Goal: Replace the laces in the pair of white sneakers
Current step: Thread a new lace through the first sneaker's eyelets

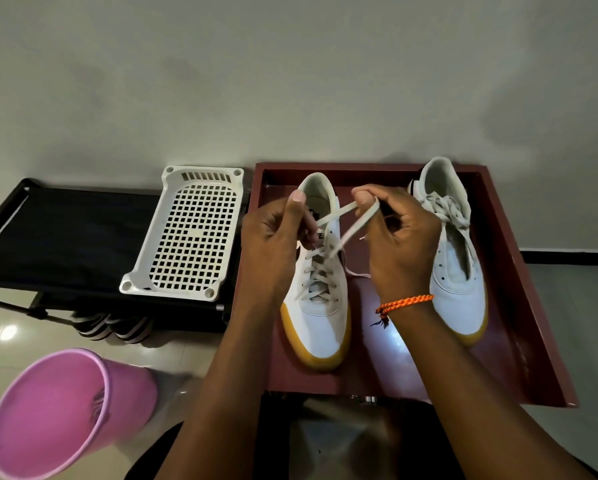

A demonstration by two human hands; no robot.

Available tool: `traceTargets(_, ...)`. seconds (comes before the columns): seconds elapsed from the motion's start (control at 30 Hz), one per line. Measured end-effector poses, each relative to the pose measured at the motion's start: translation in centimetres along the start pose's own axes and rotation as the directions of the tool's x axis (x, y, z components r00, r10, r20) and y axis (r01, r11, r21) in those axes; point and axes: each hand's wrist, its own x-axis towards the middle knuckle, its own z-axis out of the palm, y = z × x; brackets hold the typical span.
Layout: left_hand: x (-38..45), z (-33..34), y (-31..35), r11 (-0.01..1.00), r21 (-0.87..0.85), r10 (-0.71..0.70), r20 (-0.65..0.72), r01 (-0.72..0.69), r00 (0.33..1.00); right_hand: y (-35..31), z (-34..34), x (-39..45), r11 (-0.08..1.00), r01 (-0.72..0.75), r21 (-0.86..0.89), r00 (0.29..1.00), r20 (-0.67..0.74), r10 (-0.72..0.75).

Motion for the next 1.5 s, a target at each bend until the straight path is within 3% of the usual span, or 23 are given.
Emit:
traceTargets(0.2,0.2,-0.9,1.1,0.977,-0.212,-0.054,-0.306,-0.013,0.950,0.6,-0.6,0.8,0.956,-0.193,0.220,0.969,-0.108,0.220)
traceTargets(0.33,0.7,-2.0,-0.2,0.993,0.037,-0.077,-0.488,0.109,0.869,0.9,-0.5,1.0,0.913,-0.243,0.326,0.949,-0.115,0.294)
traceTargets(0.43,0.8,-2.1,-0.6,0.887,0.371,0.011,-0.615,0.277,0.789,1.0,-0.1,0.6,0.902,-0.284,0.326,0.950,-0.031,0.311)
traceTargets(0.5,0.7,-1.8,-0.6,0.861,0.462,0.094,-0.557,0.213,0.825,1.0,0.2,0.2,0.897,-0.321,0.305,0.947,0.121,0.297)
traceTargets(0.6,0.4,-0.5,-0.8,0.955,0.292,0.113,-0.205,-0.049,0.972,0.9,0.6,-0.4,0.921,-0.313,0.232,0.910,0.350,0.221)
traceTargets(0.67,0.2,0.3,-1.1,0.978,0.171,0.119,-0.003,-0.117,0.993,1.0,0.9,-0.7,0.961,-0.239,0.140,0.895,0.416,0.162)
traceTargets(0.77,-0.1,0.9,-1.8,0.967,0.234,0.080,0.105,-0.103,0.991,1.2,1.1,-1.0,0.980,-0.194,0.053,0.892,0.425,0.153)
traceTargets(0.87,0.0,0.7,-2.3,0.959,0.279,0.017,0.123,-0.051,0.992,1.4,0.9,-0.7,0.985,-0.172,0.010,0.911,0.381,0.155)
traceTargets(1.17,0.5,0.0,-3.0,0.900,0.434,0.002,0.051,-0.024,0.999,1.8,1.4,-0.5,0.985,-0.127,-0.116,0.946,0.286,0.156)
traceTargets(1.27,0.6,-0.1,-3.2,0.876,0.482,-0.009,0.009,0.004,1.000,1.7,1.5,-0.9,0.962,-0.037,-0.270,0.927,0.350,0.134)
traceTargets(1.37,0.4,-0.2,-3.7,0.811,0.585,0.022,-0.017,-0.008,1.000,1.2,1.3,-2.0,0.852,0.114,-0.511,0.864,0.475,0.169)
traceTargets(1.5,0.3,0.0,-4.3,0.825,0.565,0.013,-0.018,0.000,1.000,1.3,0.9,-1.5,0.863,0.078,-0.499,0.876,0.447,0.180)
